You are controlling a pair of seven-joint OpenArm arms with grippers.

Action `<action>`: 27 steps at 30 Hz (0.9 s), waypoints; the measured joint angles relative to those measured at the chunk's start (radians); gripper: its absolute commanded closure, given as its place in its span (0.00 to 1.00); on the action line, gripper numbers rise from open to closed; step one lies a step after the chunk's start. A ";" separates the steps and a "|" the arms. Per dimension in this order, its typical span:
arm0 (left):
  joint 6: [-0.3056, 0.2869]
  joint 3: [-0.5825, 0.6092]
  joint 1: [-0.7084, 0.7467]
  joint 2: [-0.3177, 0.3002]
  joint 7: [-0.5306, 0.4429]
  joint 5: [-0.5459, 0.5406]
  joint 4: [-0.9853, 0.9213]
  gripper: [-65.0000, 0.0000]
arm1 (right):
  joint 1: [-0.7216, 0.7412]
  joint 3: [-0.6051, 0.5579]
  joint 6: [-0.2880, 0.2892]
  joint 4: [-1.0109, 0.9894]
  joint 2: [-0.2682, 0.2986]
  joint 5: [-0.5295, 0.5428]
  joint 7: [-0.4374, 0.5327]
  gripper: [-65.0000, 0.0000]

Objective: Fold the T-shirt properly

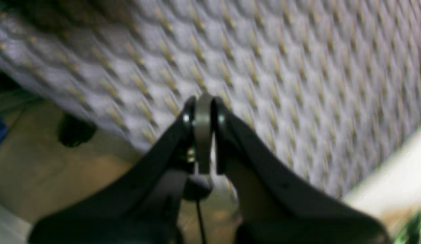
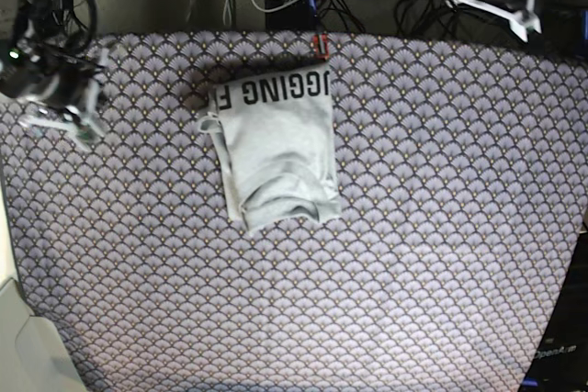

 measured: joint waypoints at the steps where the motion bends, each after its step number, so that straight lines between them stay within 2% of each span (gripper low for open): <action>1: 0.004 0.034 -0.005 0.005 -0.002 0.008 -0.027 0.79 | -0.051 0.056 0.000 -0.001 0.002 -0.014 0.016 1.00; 3: 0.000 0.096 -0.005 0.011 -0.055 0.054 -0.071 0.86 | -0.168 0.111 -0.007 -0.002 -0.003 -0.051 0.083 1.00; 5: 0.006 0.164 0.002 0.007 -0.122 0.130 -0.113 1.00 | -0.277 0.132 0.000 -0.003 -0.040 -0.104 0.179 1.00; 9: 0.006 0.258 0.034 0.010 -0.198 0.202 -0.167 1.00 | -0.387 0.216 0.002 -0.058 -0.114 -0.233 0.298 1.00; 12: 0.002 0.298 0.028 0.042 -0.227 0.225 -0.252 1.00 | -0.398 0.228 0.001 -0.208 -0.174 -0.324 0.358 1.00; 15: 0.007 0.333 -0.008 0.085 -0.279 0.262 -0.386 1.00 | -0.351 0.209 0.005 -0.431 -0.185 -0.406 0.463 1.00; 16: 0.002 0.340 -0.019 0.095 -0.302 0.273 -0.428 1.00 | -0.328 0.201 -0.010 -0.513 -0.178 -0.418 0.507 1.00; 19: 0.005 0.357 -0.074 0.129 -0.394 0.308 -0.577 1.00 | -0.244 0.167 -0.003 -0.771 -0.145 -0.418 0.635 1.00; 23: 0.002 0.446 -0.151 0.170 -0.562 0.365 -0.806 1.00 | -0.115 0.069 -0.016 -1.173 -0.100 -0.434 0.819 1.00; 27: -0.005 0.567 -0.255 0.215 -0.663 0.359 -1.053 1.00 | 0.007 -0.056 -0.011 -1.464 -0.102 -0.437 0.994 1.00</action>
